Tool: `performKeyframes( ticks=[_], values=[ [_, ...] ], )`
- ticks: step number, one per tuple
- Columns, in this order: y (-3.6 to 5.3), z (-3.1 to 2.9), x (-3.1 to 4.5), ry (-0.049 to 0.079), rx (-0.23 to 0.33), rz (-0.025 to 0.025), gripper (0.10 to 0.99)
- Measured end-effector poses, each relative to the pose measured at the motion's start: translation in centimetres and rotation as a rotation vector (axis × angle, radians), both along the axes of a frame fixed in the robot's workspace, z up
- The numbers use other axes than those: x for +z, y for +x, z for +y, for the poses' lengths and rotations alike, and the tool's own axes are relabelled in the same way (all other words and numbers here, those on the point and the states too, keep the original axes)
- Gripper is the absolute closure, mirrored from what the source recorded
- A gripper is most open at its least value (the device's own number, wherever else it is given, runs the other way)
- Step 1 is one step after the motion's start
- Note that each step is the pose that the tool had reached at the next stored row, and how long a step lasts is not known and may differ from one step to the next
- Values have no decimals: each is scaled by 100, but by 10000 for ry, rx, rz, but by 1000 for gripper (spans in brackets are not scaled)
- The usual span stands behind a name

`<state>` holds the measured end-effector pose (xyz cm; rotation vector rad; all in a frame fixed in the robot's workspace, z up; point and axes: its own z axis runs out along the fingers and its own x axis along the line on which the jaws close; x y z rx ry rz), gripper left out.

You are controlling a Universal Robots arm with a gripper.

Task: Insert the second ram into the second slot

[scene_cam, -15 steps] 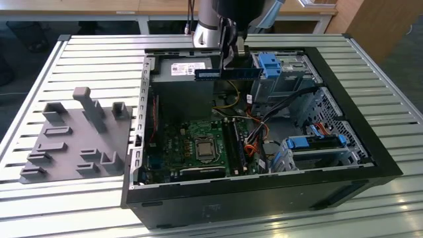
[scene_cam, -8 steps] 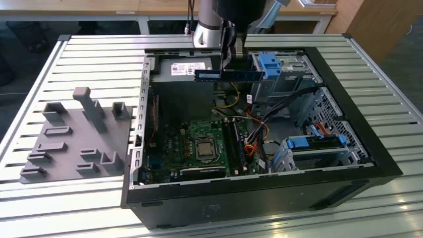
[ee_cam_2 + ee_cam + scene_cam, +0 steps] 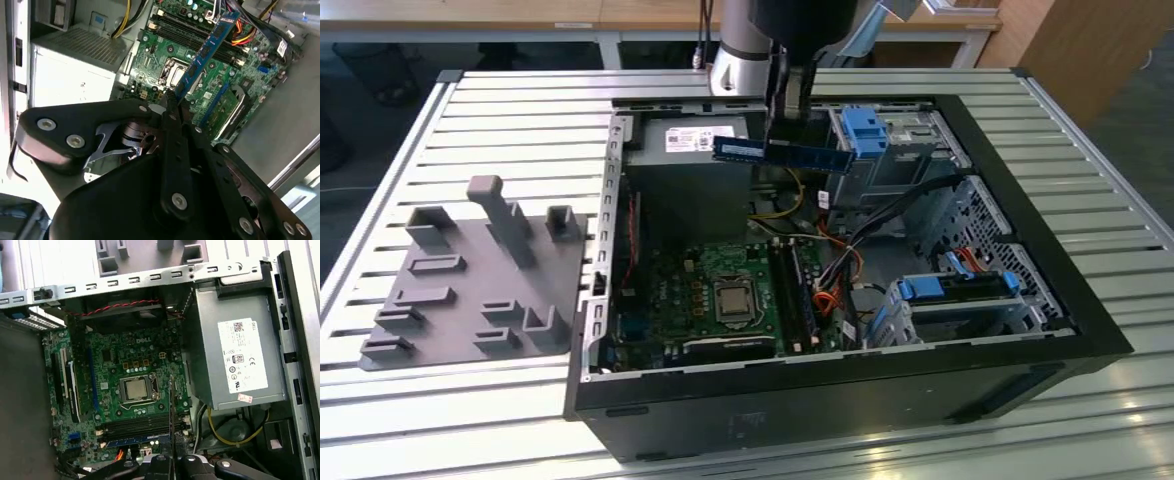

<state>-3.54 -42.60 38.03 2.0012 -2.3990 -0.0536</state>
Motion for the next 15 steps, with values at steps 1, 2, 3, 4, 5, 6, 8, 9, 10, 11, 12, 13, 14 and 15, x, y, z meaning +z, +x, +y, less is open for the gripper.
performKeyframes(
  ticks=[1, 2, 3, 4, 5, 6, 8, 9, 10, 11, 12, 13, 14, 15],
  values=[
    [0, 0, -1, -8, -170, 0, 949],
    [0, 0, -2, -15, -344, 0, 949],
    [0, 0, -3, -22, -510, 0, 949],
    [0, 0, -3, -31, -683, 0, 949],
    [0, 0, -4, -36, -819, 0, 949],
    [0, 0, -5, -39, -950, 0, 949],
    [0, 0, -12, -57, -1263, -2, 949],
    [0, 0, -14, -69, -1428, -2, 949],
    [0, 0, -16, -80, -1591, -4, 949],
    [0, 0, -20, -91, -1751, -5, 949],
    [0, 0, -22, -103, -1911, -6, 949],
    [0, 0, -25, -116, -2084, -8, 949],
    [0, 0, -28, -128, -2245, -10, 949],
    [0, 0, -31, -139, -2399, -12, 949]
  ],
)
